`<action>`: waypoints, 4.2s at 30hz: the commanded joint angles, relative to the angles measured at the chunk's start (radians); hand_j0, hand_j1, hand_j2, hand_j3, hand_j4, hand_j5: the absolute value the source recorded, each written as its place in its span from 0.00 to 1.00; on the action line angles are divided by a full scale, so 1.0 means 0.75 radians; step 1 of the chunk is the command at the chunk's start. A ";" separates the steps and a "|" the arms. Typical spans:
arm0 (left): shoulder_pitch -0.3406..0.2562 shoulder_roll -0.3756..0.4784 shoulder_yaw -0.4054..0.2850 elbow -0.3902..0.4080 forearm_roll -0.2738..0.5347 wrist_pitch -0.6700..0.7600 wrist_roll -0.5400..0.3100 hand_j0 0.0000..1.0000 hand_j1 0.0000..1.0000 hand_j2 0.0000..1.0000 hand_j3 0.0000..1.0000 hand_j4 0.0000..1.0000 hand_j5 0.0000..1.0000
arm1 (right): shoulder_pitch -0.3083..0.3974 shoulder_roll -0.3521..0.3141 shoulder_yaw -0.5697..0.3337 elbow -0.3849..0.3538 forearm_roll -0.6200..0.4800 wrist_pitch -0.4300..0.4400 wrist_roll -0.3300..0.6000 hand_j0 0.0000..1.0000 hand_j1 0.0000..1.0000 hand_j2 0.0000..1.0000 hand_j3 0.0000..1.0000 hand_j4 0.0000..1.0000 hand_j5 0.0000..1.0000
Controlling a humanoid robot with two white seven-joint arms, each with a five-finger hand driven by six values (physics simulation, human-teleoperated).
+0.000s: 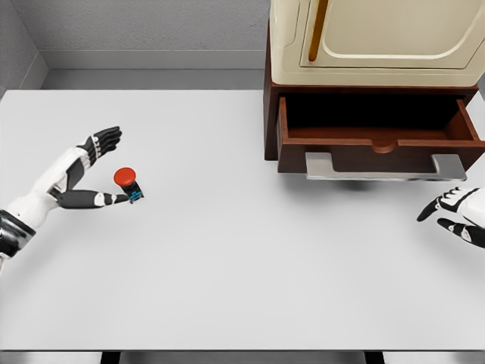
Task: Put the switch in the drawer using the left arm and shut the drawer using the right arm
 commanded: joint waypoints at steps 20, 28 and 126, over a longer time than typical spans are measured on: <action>-0.029 -0.167 -0.064 0.288 -0.154 -0.228 0.010 0.97 0.97 0.97 0.97 0.97 0.97 | 0.000 -0.006 -0.002 -0.001 -0.006 0.002 0.016 0.51 0.51 0.51 0.51 0.51 0.51; -0.033 -0.156 -0.062 0.288 -0.150 -0.228 0.010 0.68 0.68 0.68 0.68 0.68 0.68 | 0.000 -0.006 -0.002 -0.001 -0.006 0.002 0.014 0.51 0.51 0.51 0.51 0.51 0.51; -0.569 -0.838 -0.301 0.001 -1.150 -0.016 0.002 0.43 0.43 0.43 0.43 0.43 0.43 | 0.000 -0.015 -0.004 0.001 -0.008 0.002 0.016 0.51 0.51 0.51 0.51 0.51 0.51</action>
